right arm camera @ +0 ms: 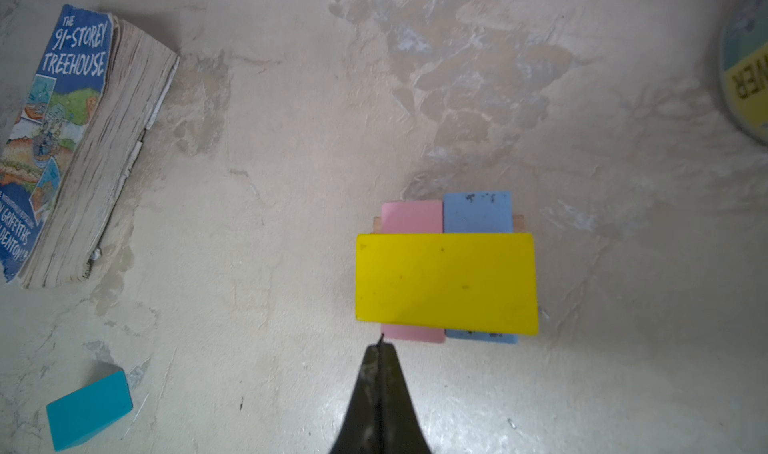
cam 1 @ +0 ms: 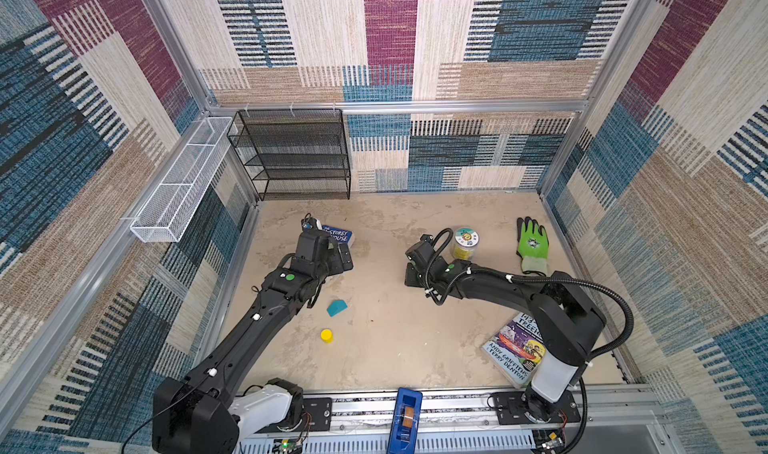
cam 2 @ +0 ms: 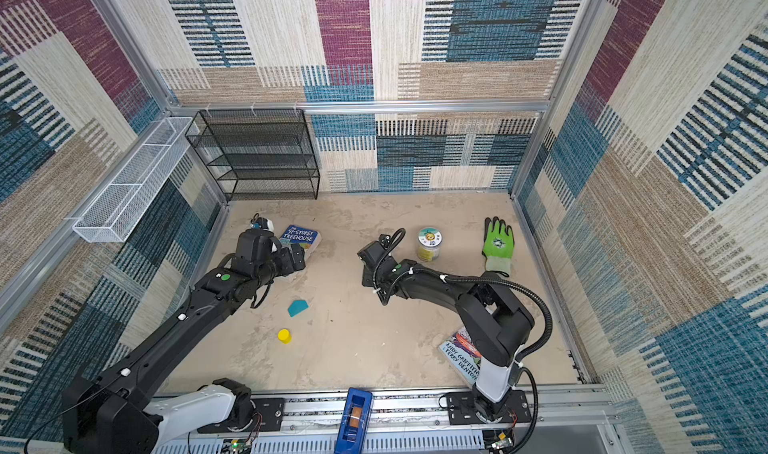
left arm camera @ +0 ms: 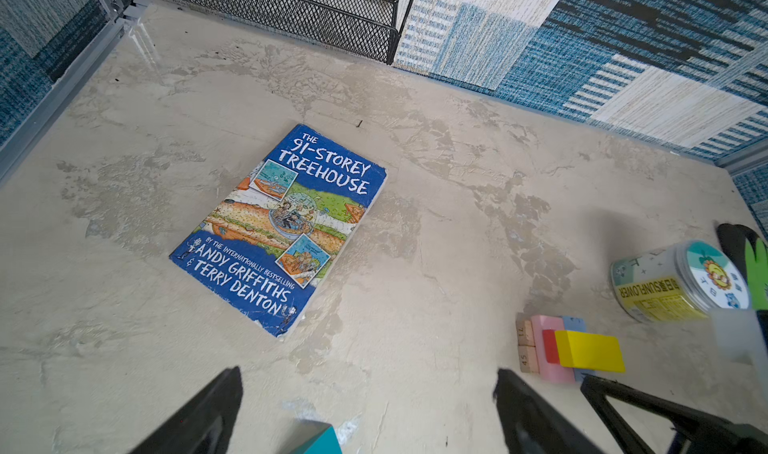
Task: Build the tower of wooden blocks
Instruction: 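Hold the right gripper just above the yellow block on the stack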
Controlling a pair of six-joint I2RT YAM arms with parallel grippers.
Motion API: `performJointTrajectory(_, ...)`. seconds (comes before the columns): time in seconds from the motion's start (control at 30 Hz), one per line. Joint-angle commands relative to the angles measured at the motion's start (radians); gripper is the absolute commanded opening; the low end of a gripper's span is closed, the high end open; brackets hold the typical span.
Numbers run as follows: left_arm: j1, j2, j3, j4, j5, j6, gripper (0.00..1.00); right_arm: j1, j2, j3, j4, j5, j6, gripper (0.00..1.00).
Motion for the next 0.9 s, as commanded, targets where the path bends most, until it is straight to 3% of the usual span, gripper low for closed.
performJointTrajectory(0.0,0.003,0.000,-0.001,0.015,0.007,-0.005,0.99,0.000,0.005,0.010,0.028,0.017,0.013,0.00)
performJointTrajectory(0.87,0.010,0.005,-0.008,0.021,0.016,-0.011,0.99,0.000,0.012,0.015,0.023,0.029,0.029,0.00)
